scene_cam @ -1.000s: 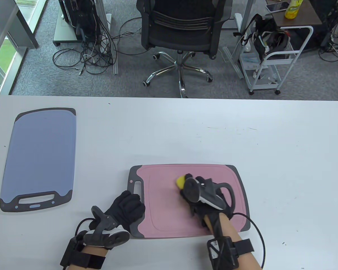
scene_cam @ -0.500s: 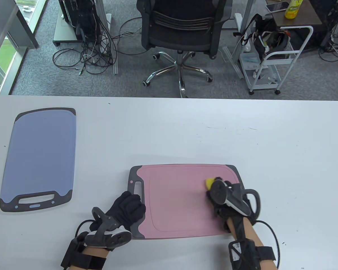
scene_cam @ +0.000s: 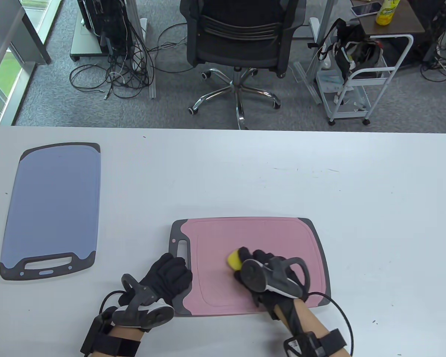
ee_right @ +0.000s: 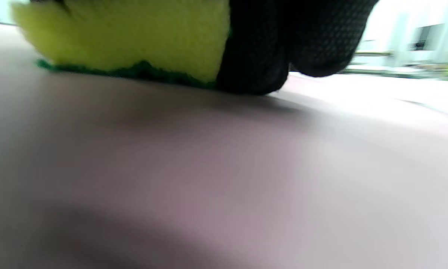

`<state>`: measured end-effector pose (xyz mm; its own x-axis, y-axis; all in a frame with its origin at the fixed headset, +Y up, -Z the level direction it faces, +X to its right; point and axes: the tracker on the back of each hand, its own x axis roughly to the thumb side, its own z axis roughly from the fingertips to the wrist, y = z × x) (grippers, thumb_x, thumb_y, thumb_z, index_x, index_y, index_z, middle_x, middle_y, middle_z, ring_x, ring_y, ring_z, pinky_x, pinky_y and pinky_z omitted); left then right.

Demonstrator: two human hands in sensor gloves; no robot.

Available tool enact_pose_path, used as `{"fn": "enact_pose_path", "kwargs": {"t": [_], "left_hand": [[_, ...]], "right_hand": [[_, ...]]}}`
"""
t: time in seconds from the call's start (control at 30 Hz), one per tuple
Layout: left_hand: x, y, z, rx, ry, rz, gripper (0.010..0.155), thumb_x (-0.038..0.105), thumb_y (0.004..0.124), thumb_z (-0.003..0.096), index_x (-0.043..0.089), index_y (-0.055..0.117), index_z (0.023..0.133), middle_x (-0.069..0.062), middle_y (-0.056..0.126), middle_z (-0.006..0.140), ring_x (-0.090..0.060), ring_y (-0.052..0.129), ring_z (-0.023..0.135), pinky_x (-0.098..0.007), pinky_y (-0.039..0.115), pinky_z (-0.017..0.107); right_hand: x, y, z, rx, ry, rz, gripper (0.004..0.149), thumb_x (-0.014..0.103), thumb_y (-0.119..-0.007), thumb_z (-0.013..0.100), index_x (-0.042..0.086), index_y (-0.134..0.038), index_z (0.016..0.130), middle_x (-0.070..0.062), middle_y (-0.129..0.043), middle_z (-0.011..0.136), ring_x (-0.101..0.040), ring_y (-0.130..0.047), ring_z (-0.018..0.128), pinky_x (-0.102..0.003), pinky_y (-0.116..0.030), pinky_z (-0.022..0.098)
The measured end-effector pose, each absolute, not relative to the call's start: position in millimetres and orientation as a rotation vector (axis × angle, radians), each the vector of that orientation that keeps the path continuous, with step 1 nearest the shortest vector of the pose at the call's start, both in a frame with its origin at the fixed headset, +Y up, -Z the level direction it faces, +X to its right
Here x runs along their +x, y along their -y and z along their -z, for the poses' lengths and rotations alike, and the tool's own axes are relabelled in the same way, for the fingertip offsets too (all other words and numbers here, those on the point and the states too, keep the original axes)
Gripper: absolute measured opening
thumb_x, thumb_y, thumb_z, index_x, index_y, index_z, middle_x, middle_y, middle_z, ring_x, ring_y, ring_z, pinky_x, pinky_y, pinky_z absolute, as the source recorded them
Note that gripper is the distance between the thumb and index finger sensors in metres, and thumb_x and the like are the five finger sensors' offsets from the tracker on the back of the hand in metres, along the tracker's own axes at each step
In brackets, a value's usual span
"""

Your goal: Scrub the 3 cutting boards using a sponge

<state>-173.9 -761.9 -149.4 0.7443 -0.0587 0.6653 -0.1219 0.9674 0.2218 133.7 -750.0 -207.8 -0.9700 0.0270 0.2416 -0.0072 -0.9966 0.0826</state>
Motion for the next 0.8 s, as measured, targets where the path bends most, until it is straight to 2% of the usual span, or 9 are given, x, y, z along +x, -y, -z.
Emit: {"fn": "enact_pose_path", "kwargs": {"t": [0.13,0.2,0.23,0.3,0.37,0.57,0.63,0.7,0.8], "left_hand": [[-173.5,761.9,149.2,0.263,0.734,-0.031,0.042,0.038,0.082,0.0578,0.031,0.060,0.093,0.009,0.071,0.096,-0.021,0.073,0.101,-0.053,0.059,0.078],[-173.0,761.8,148.6,0.267,0.734,-0.023,0.042,0.038,0.082,0.0579,0.031,0.060,0.093,0.009,0.071,0.096,-0.021,0.073,0.101,-0.052,0.059,0.078],[-172.6,761.8,148.0,0.270,0.735,-0.019,0.042,0.038,0.082,0.0580,0.031,0.059,0.093,0.009,0.071,0.096,-0.021,0.073,0.101,-0.053,0.059,0.078],[-173.0,761.9,148.6,0.267,0.735,-0.023,0.042,0.038,0.082,0.0579,0.031,0.060,0.093,0.008,0.071,0.096,-0.021,0.073,0.101,-0.053,0.059,0.078],[-173.6,762.4,149.5,0.261,0.734,-0.033,0.042,0.038,0.082,0.0581,0.031,0.060,0.093,0.008,0.071,0.096,-0.021,0.073,0.102,-0.053,0.059,0.078],[-173.6,762.5,149.7,0.262,0.741,-0.038,0.041,0.038,0.082,0.0581,0.031,0.061,0.093,0.008,0.072,0.095,-0.021,0.074,0.101,-0.053,0.060,0.078],[-173.3,762.5,149.5,0.266,0.744,-0.036,0.042,0.038,0.082,0.0579,0.031,0.061,0.093,0.008,0.072,0.095,-0.021,0.074,0.101,-0.053,0.060,0.078],[-173.8,762.3,149.1,0.271,0.743,-0.036,0.041,0.038,0.083,0.0579,0.031,0.061,0.092,0.008,0.072,0.095,-0.021,0.074,0.101,-0.053,0.060,0.078],[-173.8,762.5,149.0,0.271,0.744,-0.037,0.041,0.038,0.082,0.0579,0.031,0.061,0.092,0.008,0.072,0.095,-0.021,0.074,0.101,-0.053,0.059,0.078]], "right_hand": [[223.2,765.0,217.1,-0.166,-0.119,-3.133,0.068,0.055,-0.070,0.047,0.014,-0.065,0.100,-0.010,-0.081,0.077,-0.023,-0.089,0.055,-0.046,-0.077,0.049],[243.9,769.0,217.3,-0.298,-0.115,-3.091,0.068,0.056,-0.070,0.047,0.013,-0.066,0.100,-0.010,-0.081,0.076,-0.022,-0.089,0.054,-0.045,-0.077,0.048],[244.3,767.8,217.8,-0.274,-0.116,-3.060,0.068,0.055,-0.071,0.047,0.012,-0.067,0.100,-0.011,-0.081,0.076,-0.022,-0.089,0.054,-0.045,-0.077,0.048],[226.4,763.8,221.3,-0.195,-0.136,-3.122,0.068,0.052,-0.072,0.047,0.008,-0.068,0.099,-0.014,-0.082,0.075,-0.024,-0.090,0.053,-0.047,-0.077,0.047],[200.8,759.5,221.4,0.002,-0.156,-3.168,0.068,0.053,-0.069,0.048,0.008,-0.065,0.100,-0.013,-0.081,0.076,-0.023,-0.090,0.054,-0.046,-0.077,0.048],[35.8,734.0,172.1,0.934,-0.032,-3.048,0.069,0.053,-0.067,0.048,0.010,-0.061,0.101,-0.013,-0.078,0.079,-0.024,-0.089,0.056,-0.047,-0.076,0.050],[7.6,730.1,156.9,1.145,0.023,-2.974,0.069,0.054,-0.066,0.048,0.012,-0.060,0.102,-0.011,-0.078,0.080,-0.022,-0.089,0.057,-0.045,-0.077,0.051],[-4.5,729.6,149.6,1.138,0.072,-2.964,0.070,0.053,-0.068,0.046,0.008,-0.064,0.100,-0.013,-0.080,0.076,-0.024,-0.090,0.055,-0.047,-0.077,0.050],[20.9,731.9,160.1,1.078,0.042,-2.978,0.069,0.056,-0.066,0.047,0.015,-0.061,0.102,-0.008,-0.078,0.080,-0.021,-0.089,0.057,-0.045,-0.077,0.050]]}}
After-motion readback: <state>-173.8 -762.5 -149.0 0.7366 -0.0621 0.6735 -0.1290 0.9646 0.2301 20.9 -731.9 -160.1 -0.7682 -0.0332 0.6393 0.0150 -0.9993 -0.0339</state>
